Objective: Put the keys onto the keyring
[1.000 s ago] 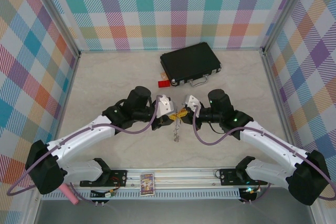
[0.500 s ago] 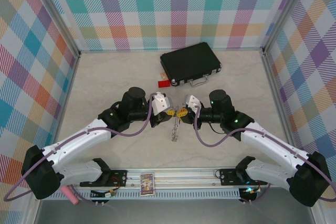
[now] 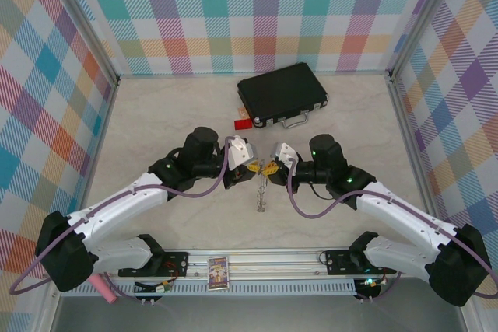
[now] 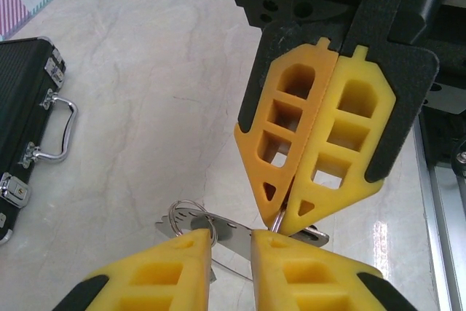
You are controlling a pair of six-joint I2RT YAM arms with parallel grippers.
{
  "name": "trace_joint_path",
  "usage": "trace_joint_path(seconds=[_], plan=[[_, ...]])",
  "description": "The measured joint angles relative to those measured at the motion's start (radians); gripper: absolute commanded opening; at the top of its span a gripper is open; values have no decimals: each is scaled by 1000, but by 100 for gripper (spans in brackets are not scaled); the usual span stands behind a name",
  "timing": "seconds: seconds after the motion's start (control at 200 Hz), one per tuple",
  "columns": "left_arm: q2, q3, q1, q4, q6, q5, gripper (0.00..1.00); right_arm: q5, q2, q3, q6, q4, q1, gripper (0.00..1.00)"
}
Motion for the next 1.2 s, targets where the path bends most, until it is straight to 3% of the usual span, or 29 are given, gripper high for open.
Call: trace_joint_path(seconds=[0.88, 1.2], plan=[[25, 5, 3, -45, -22, 84, 21, -17, -19, -11, 0, 30, 2, 0], [25, 5, 3, -40, -26, 86, 16, -31, -18, -11, 0, 30, 2, 0]])
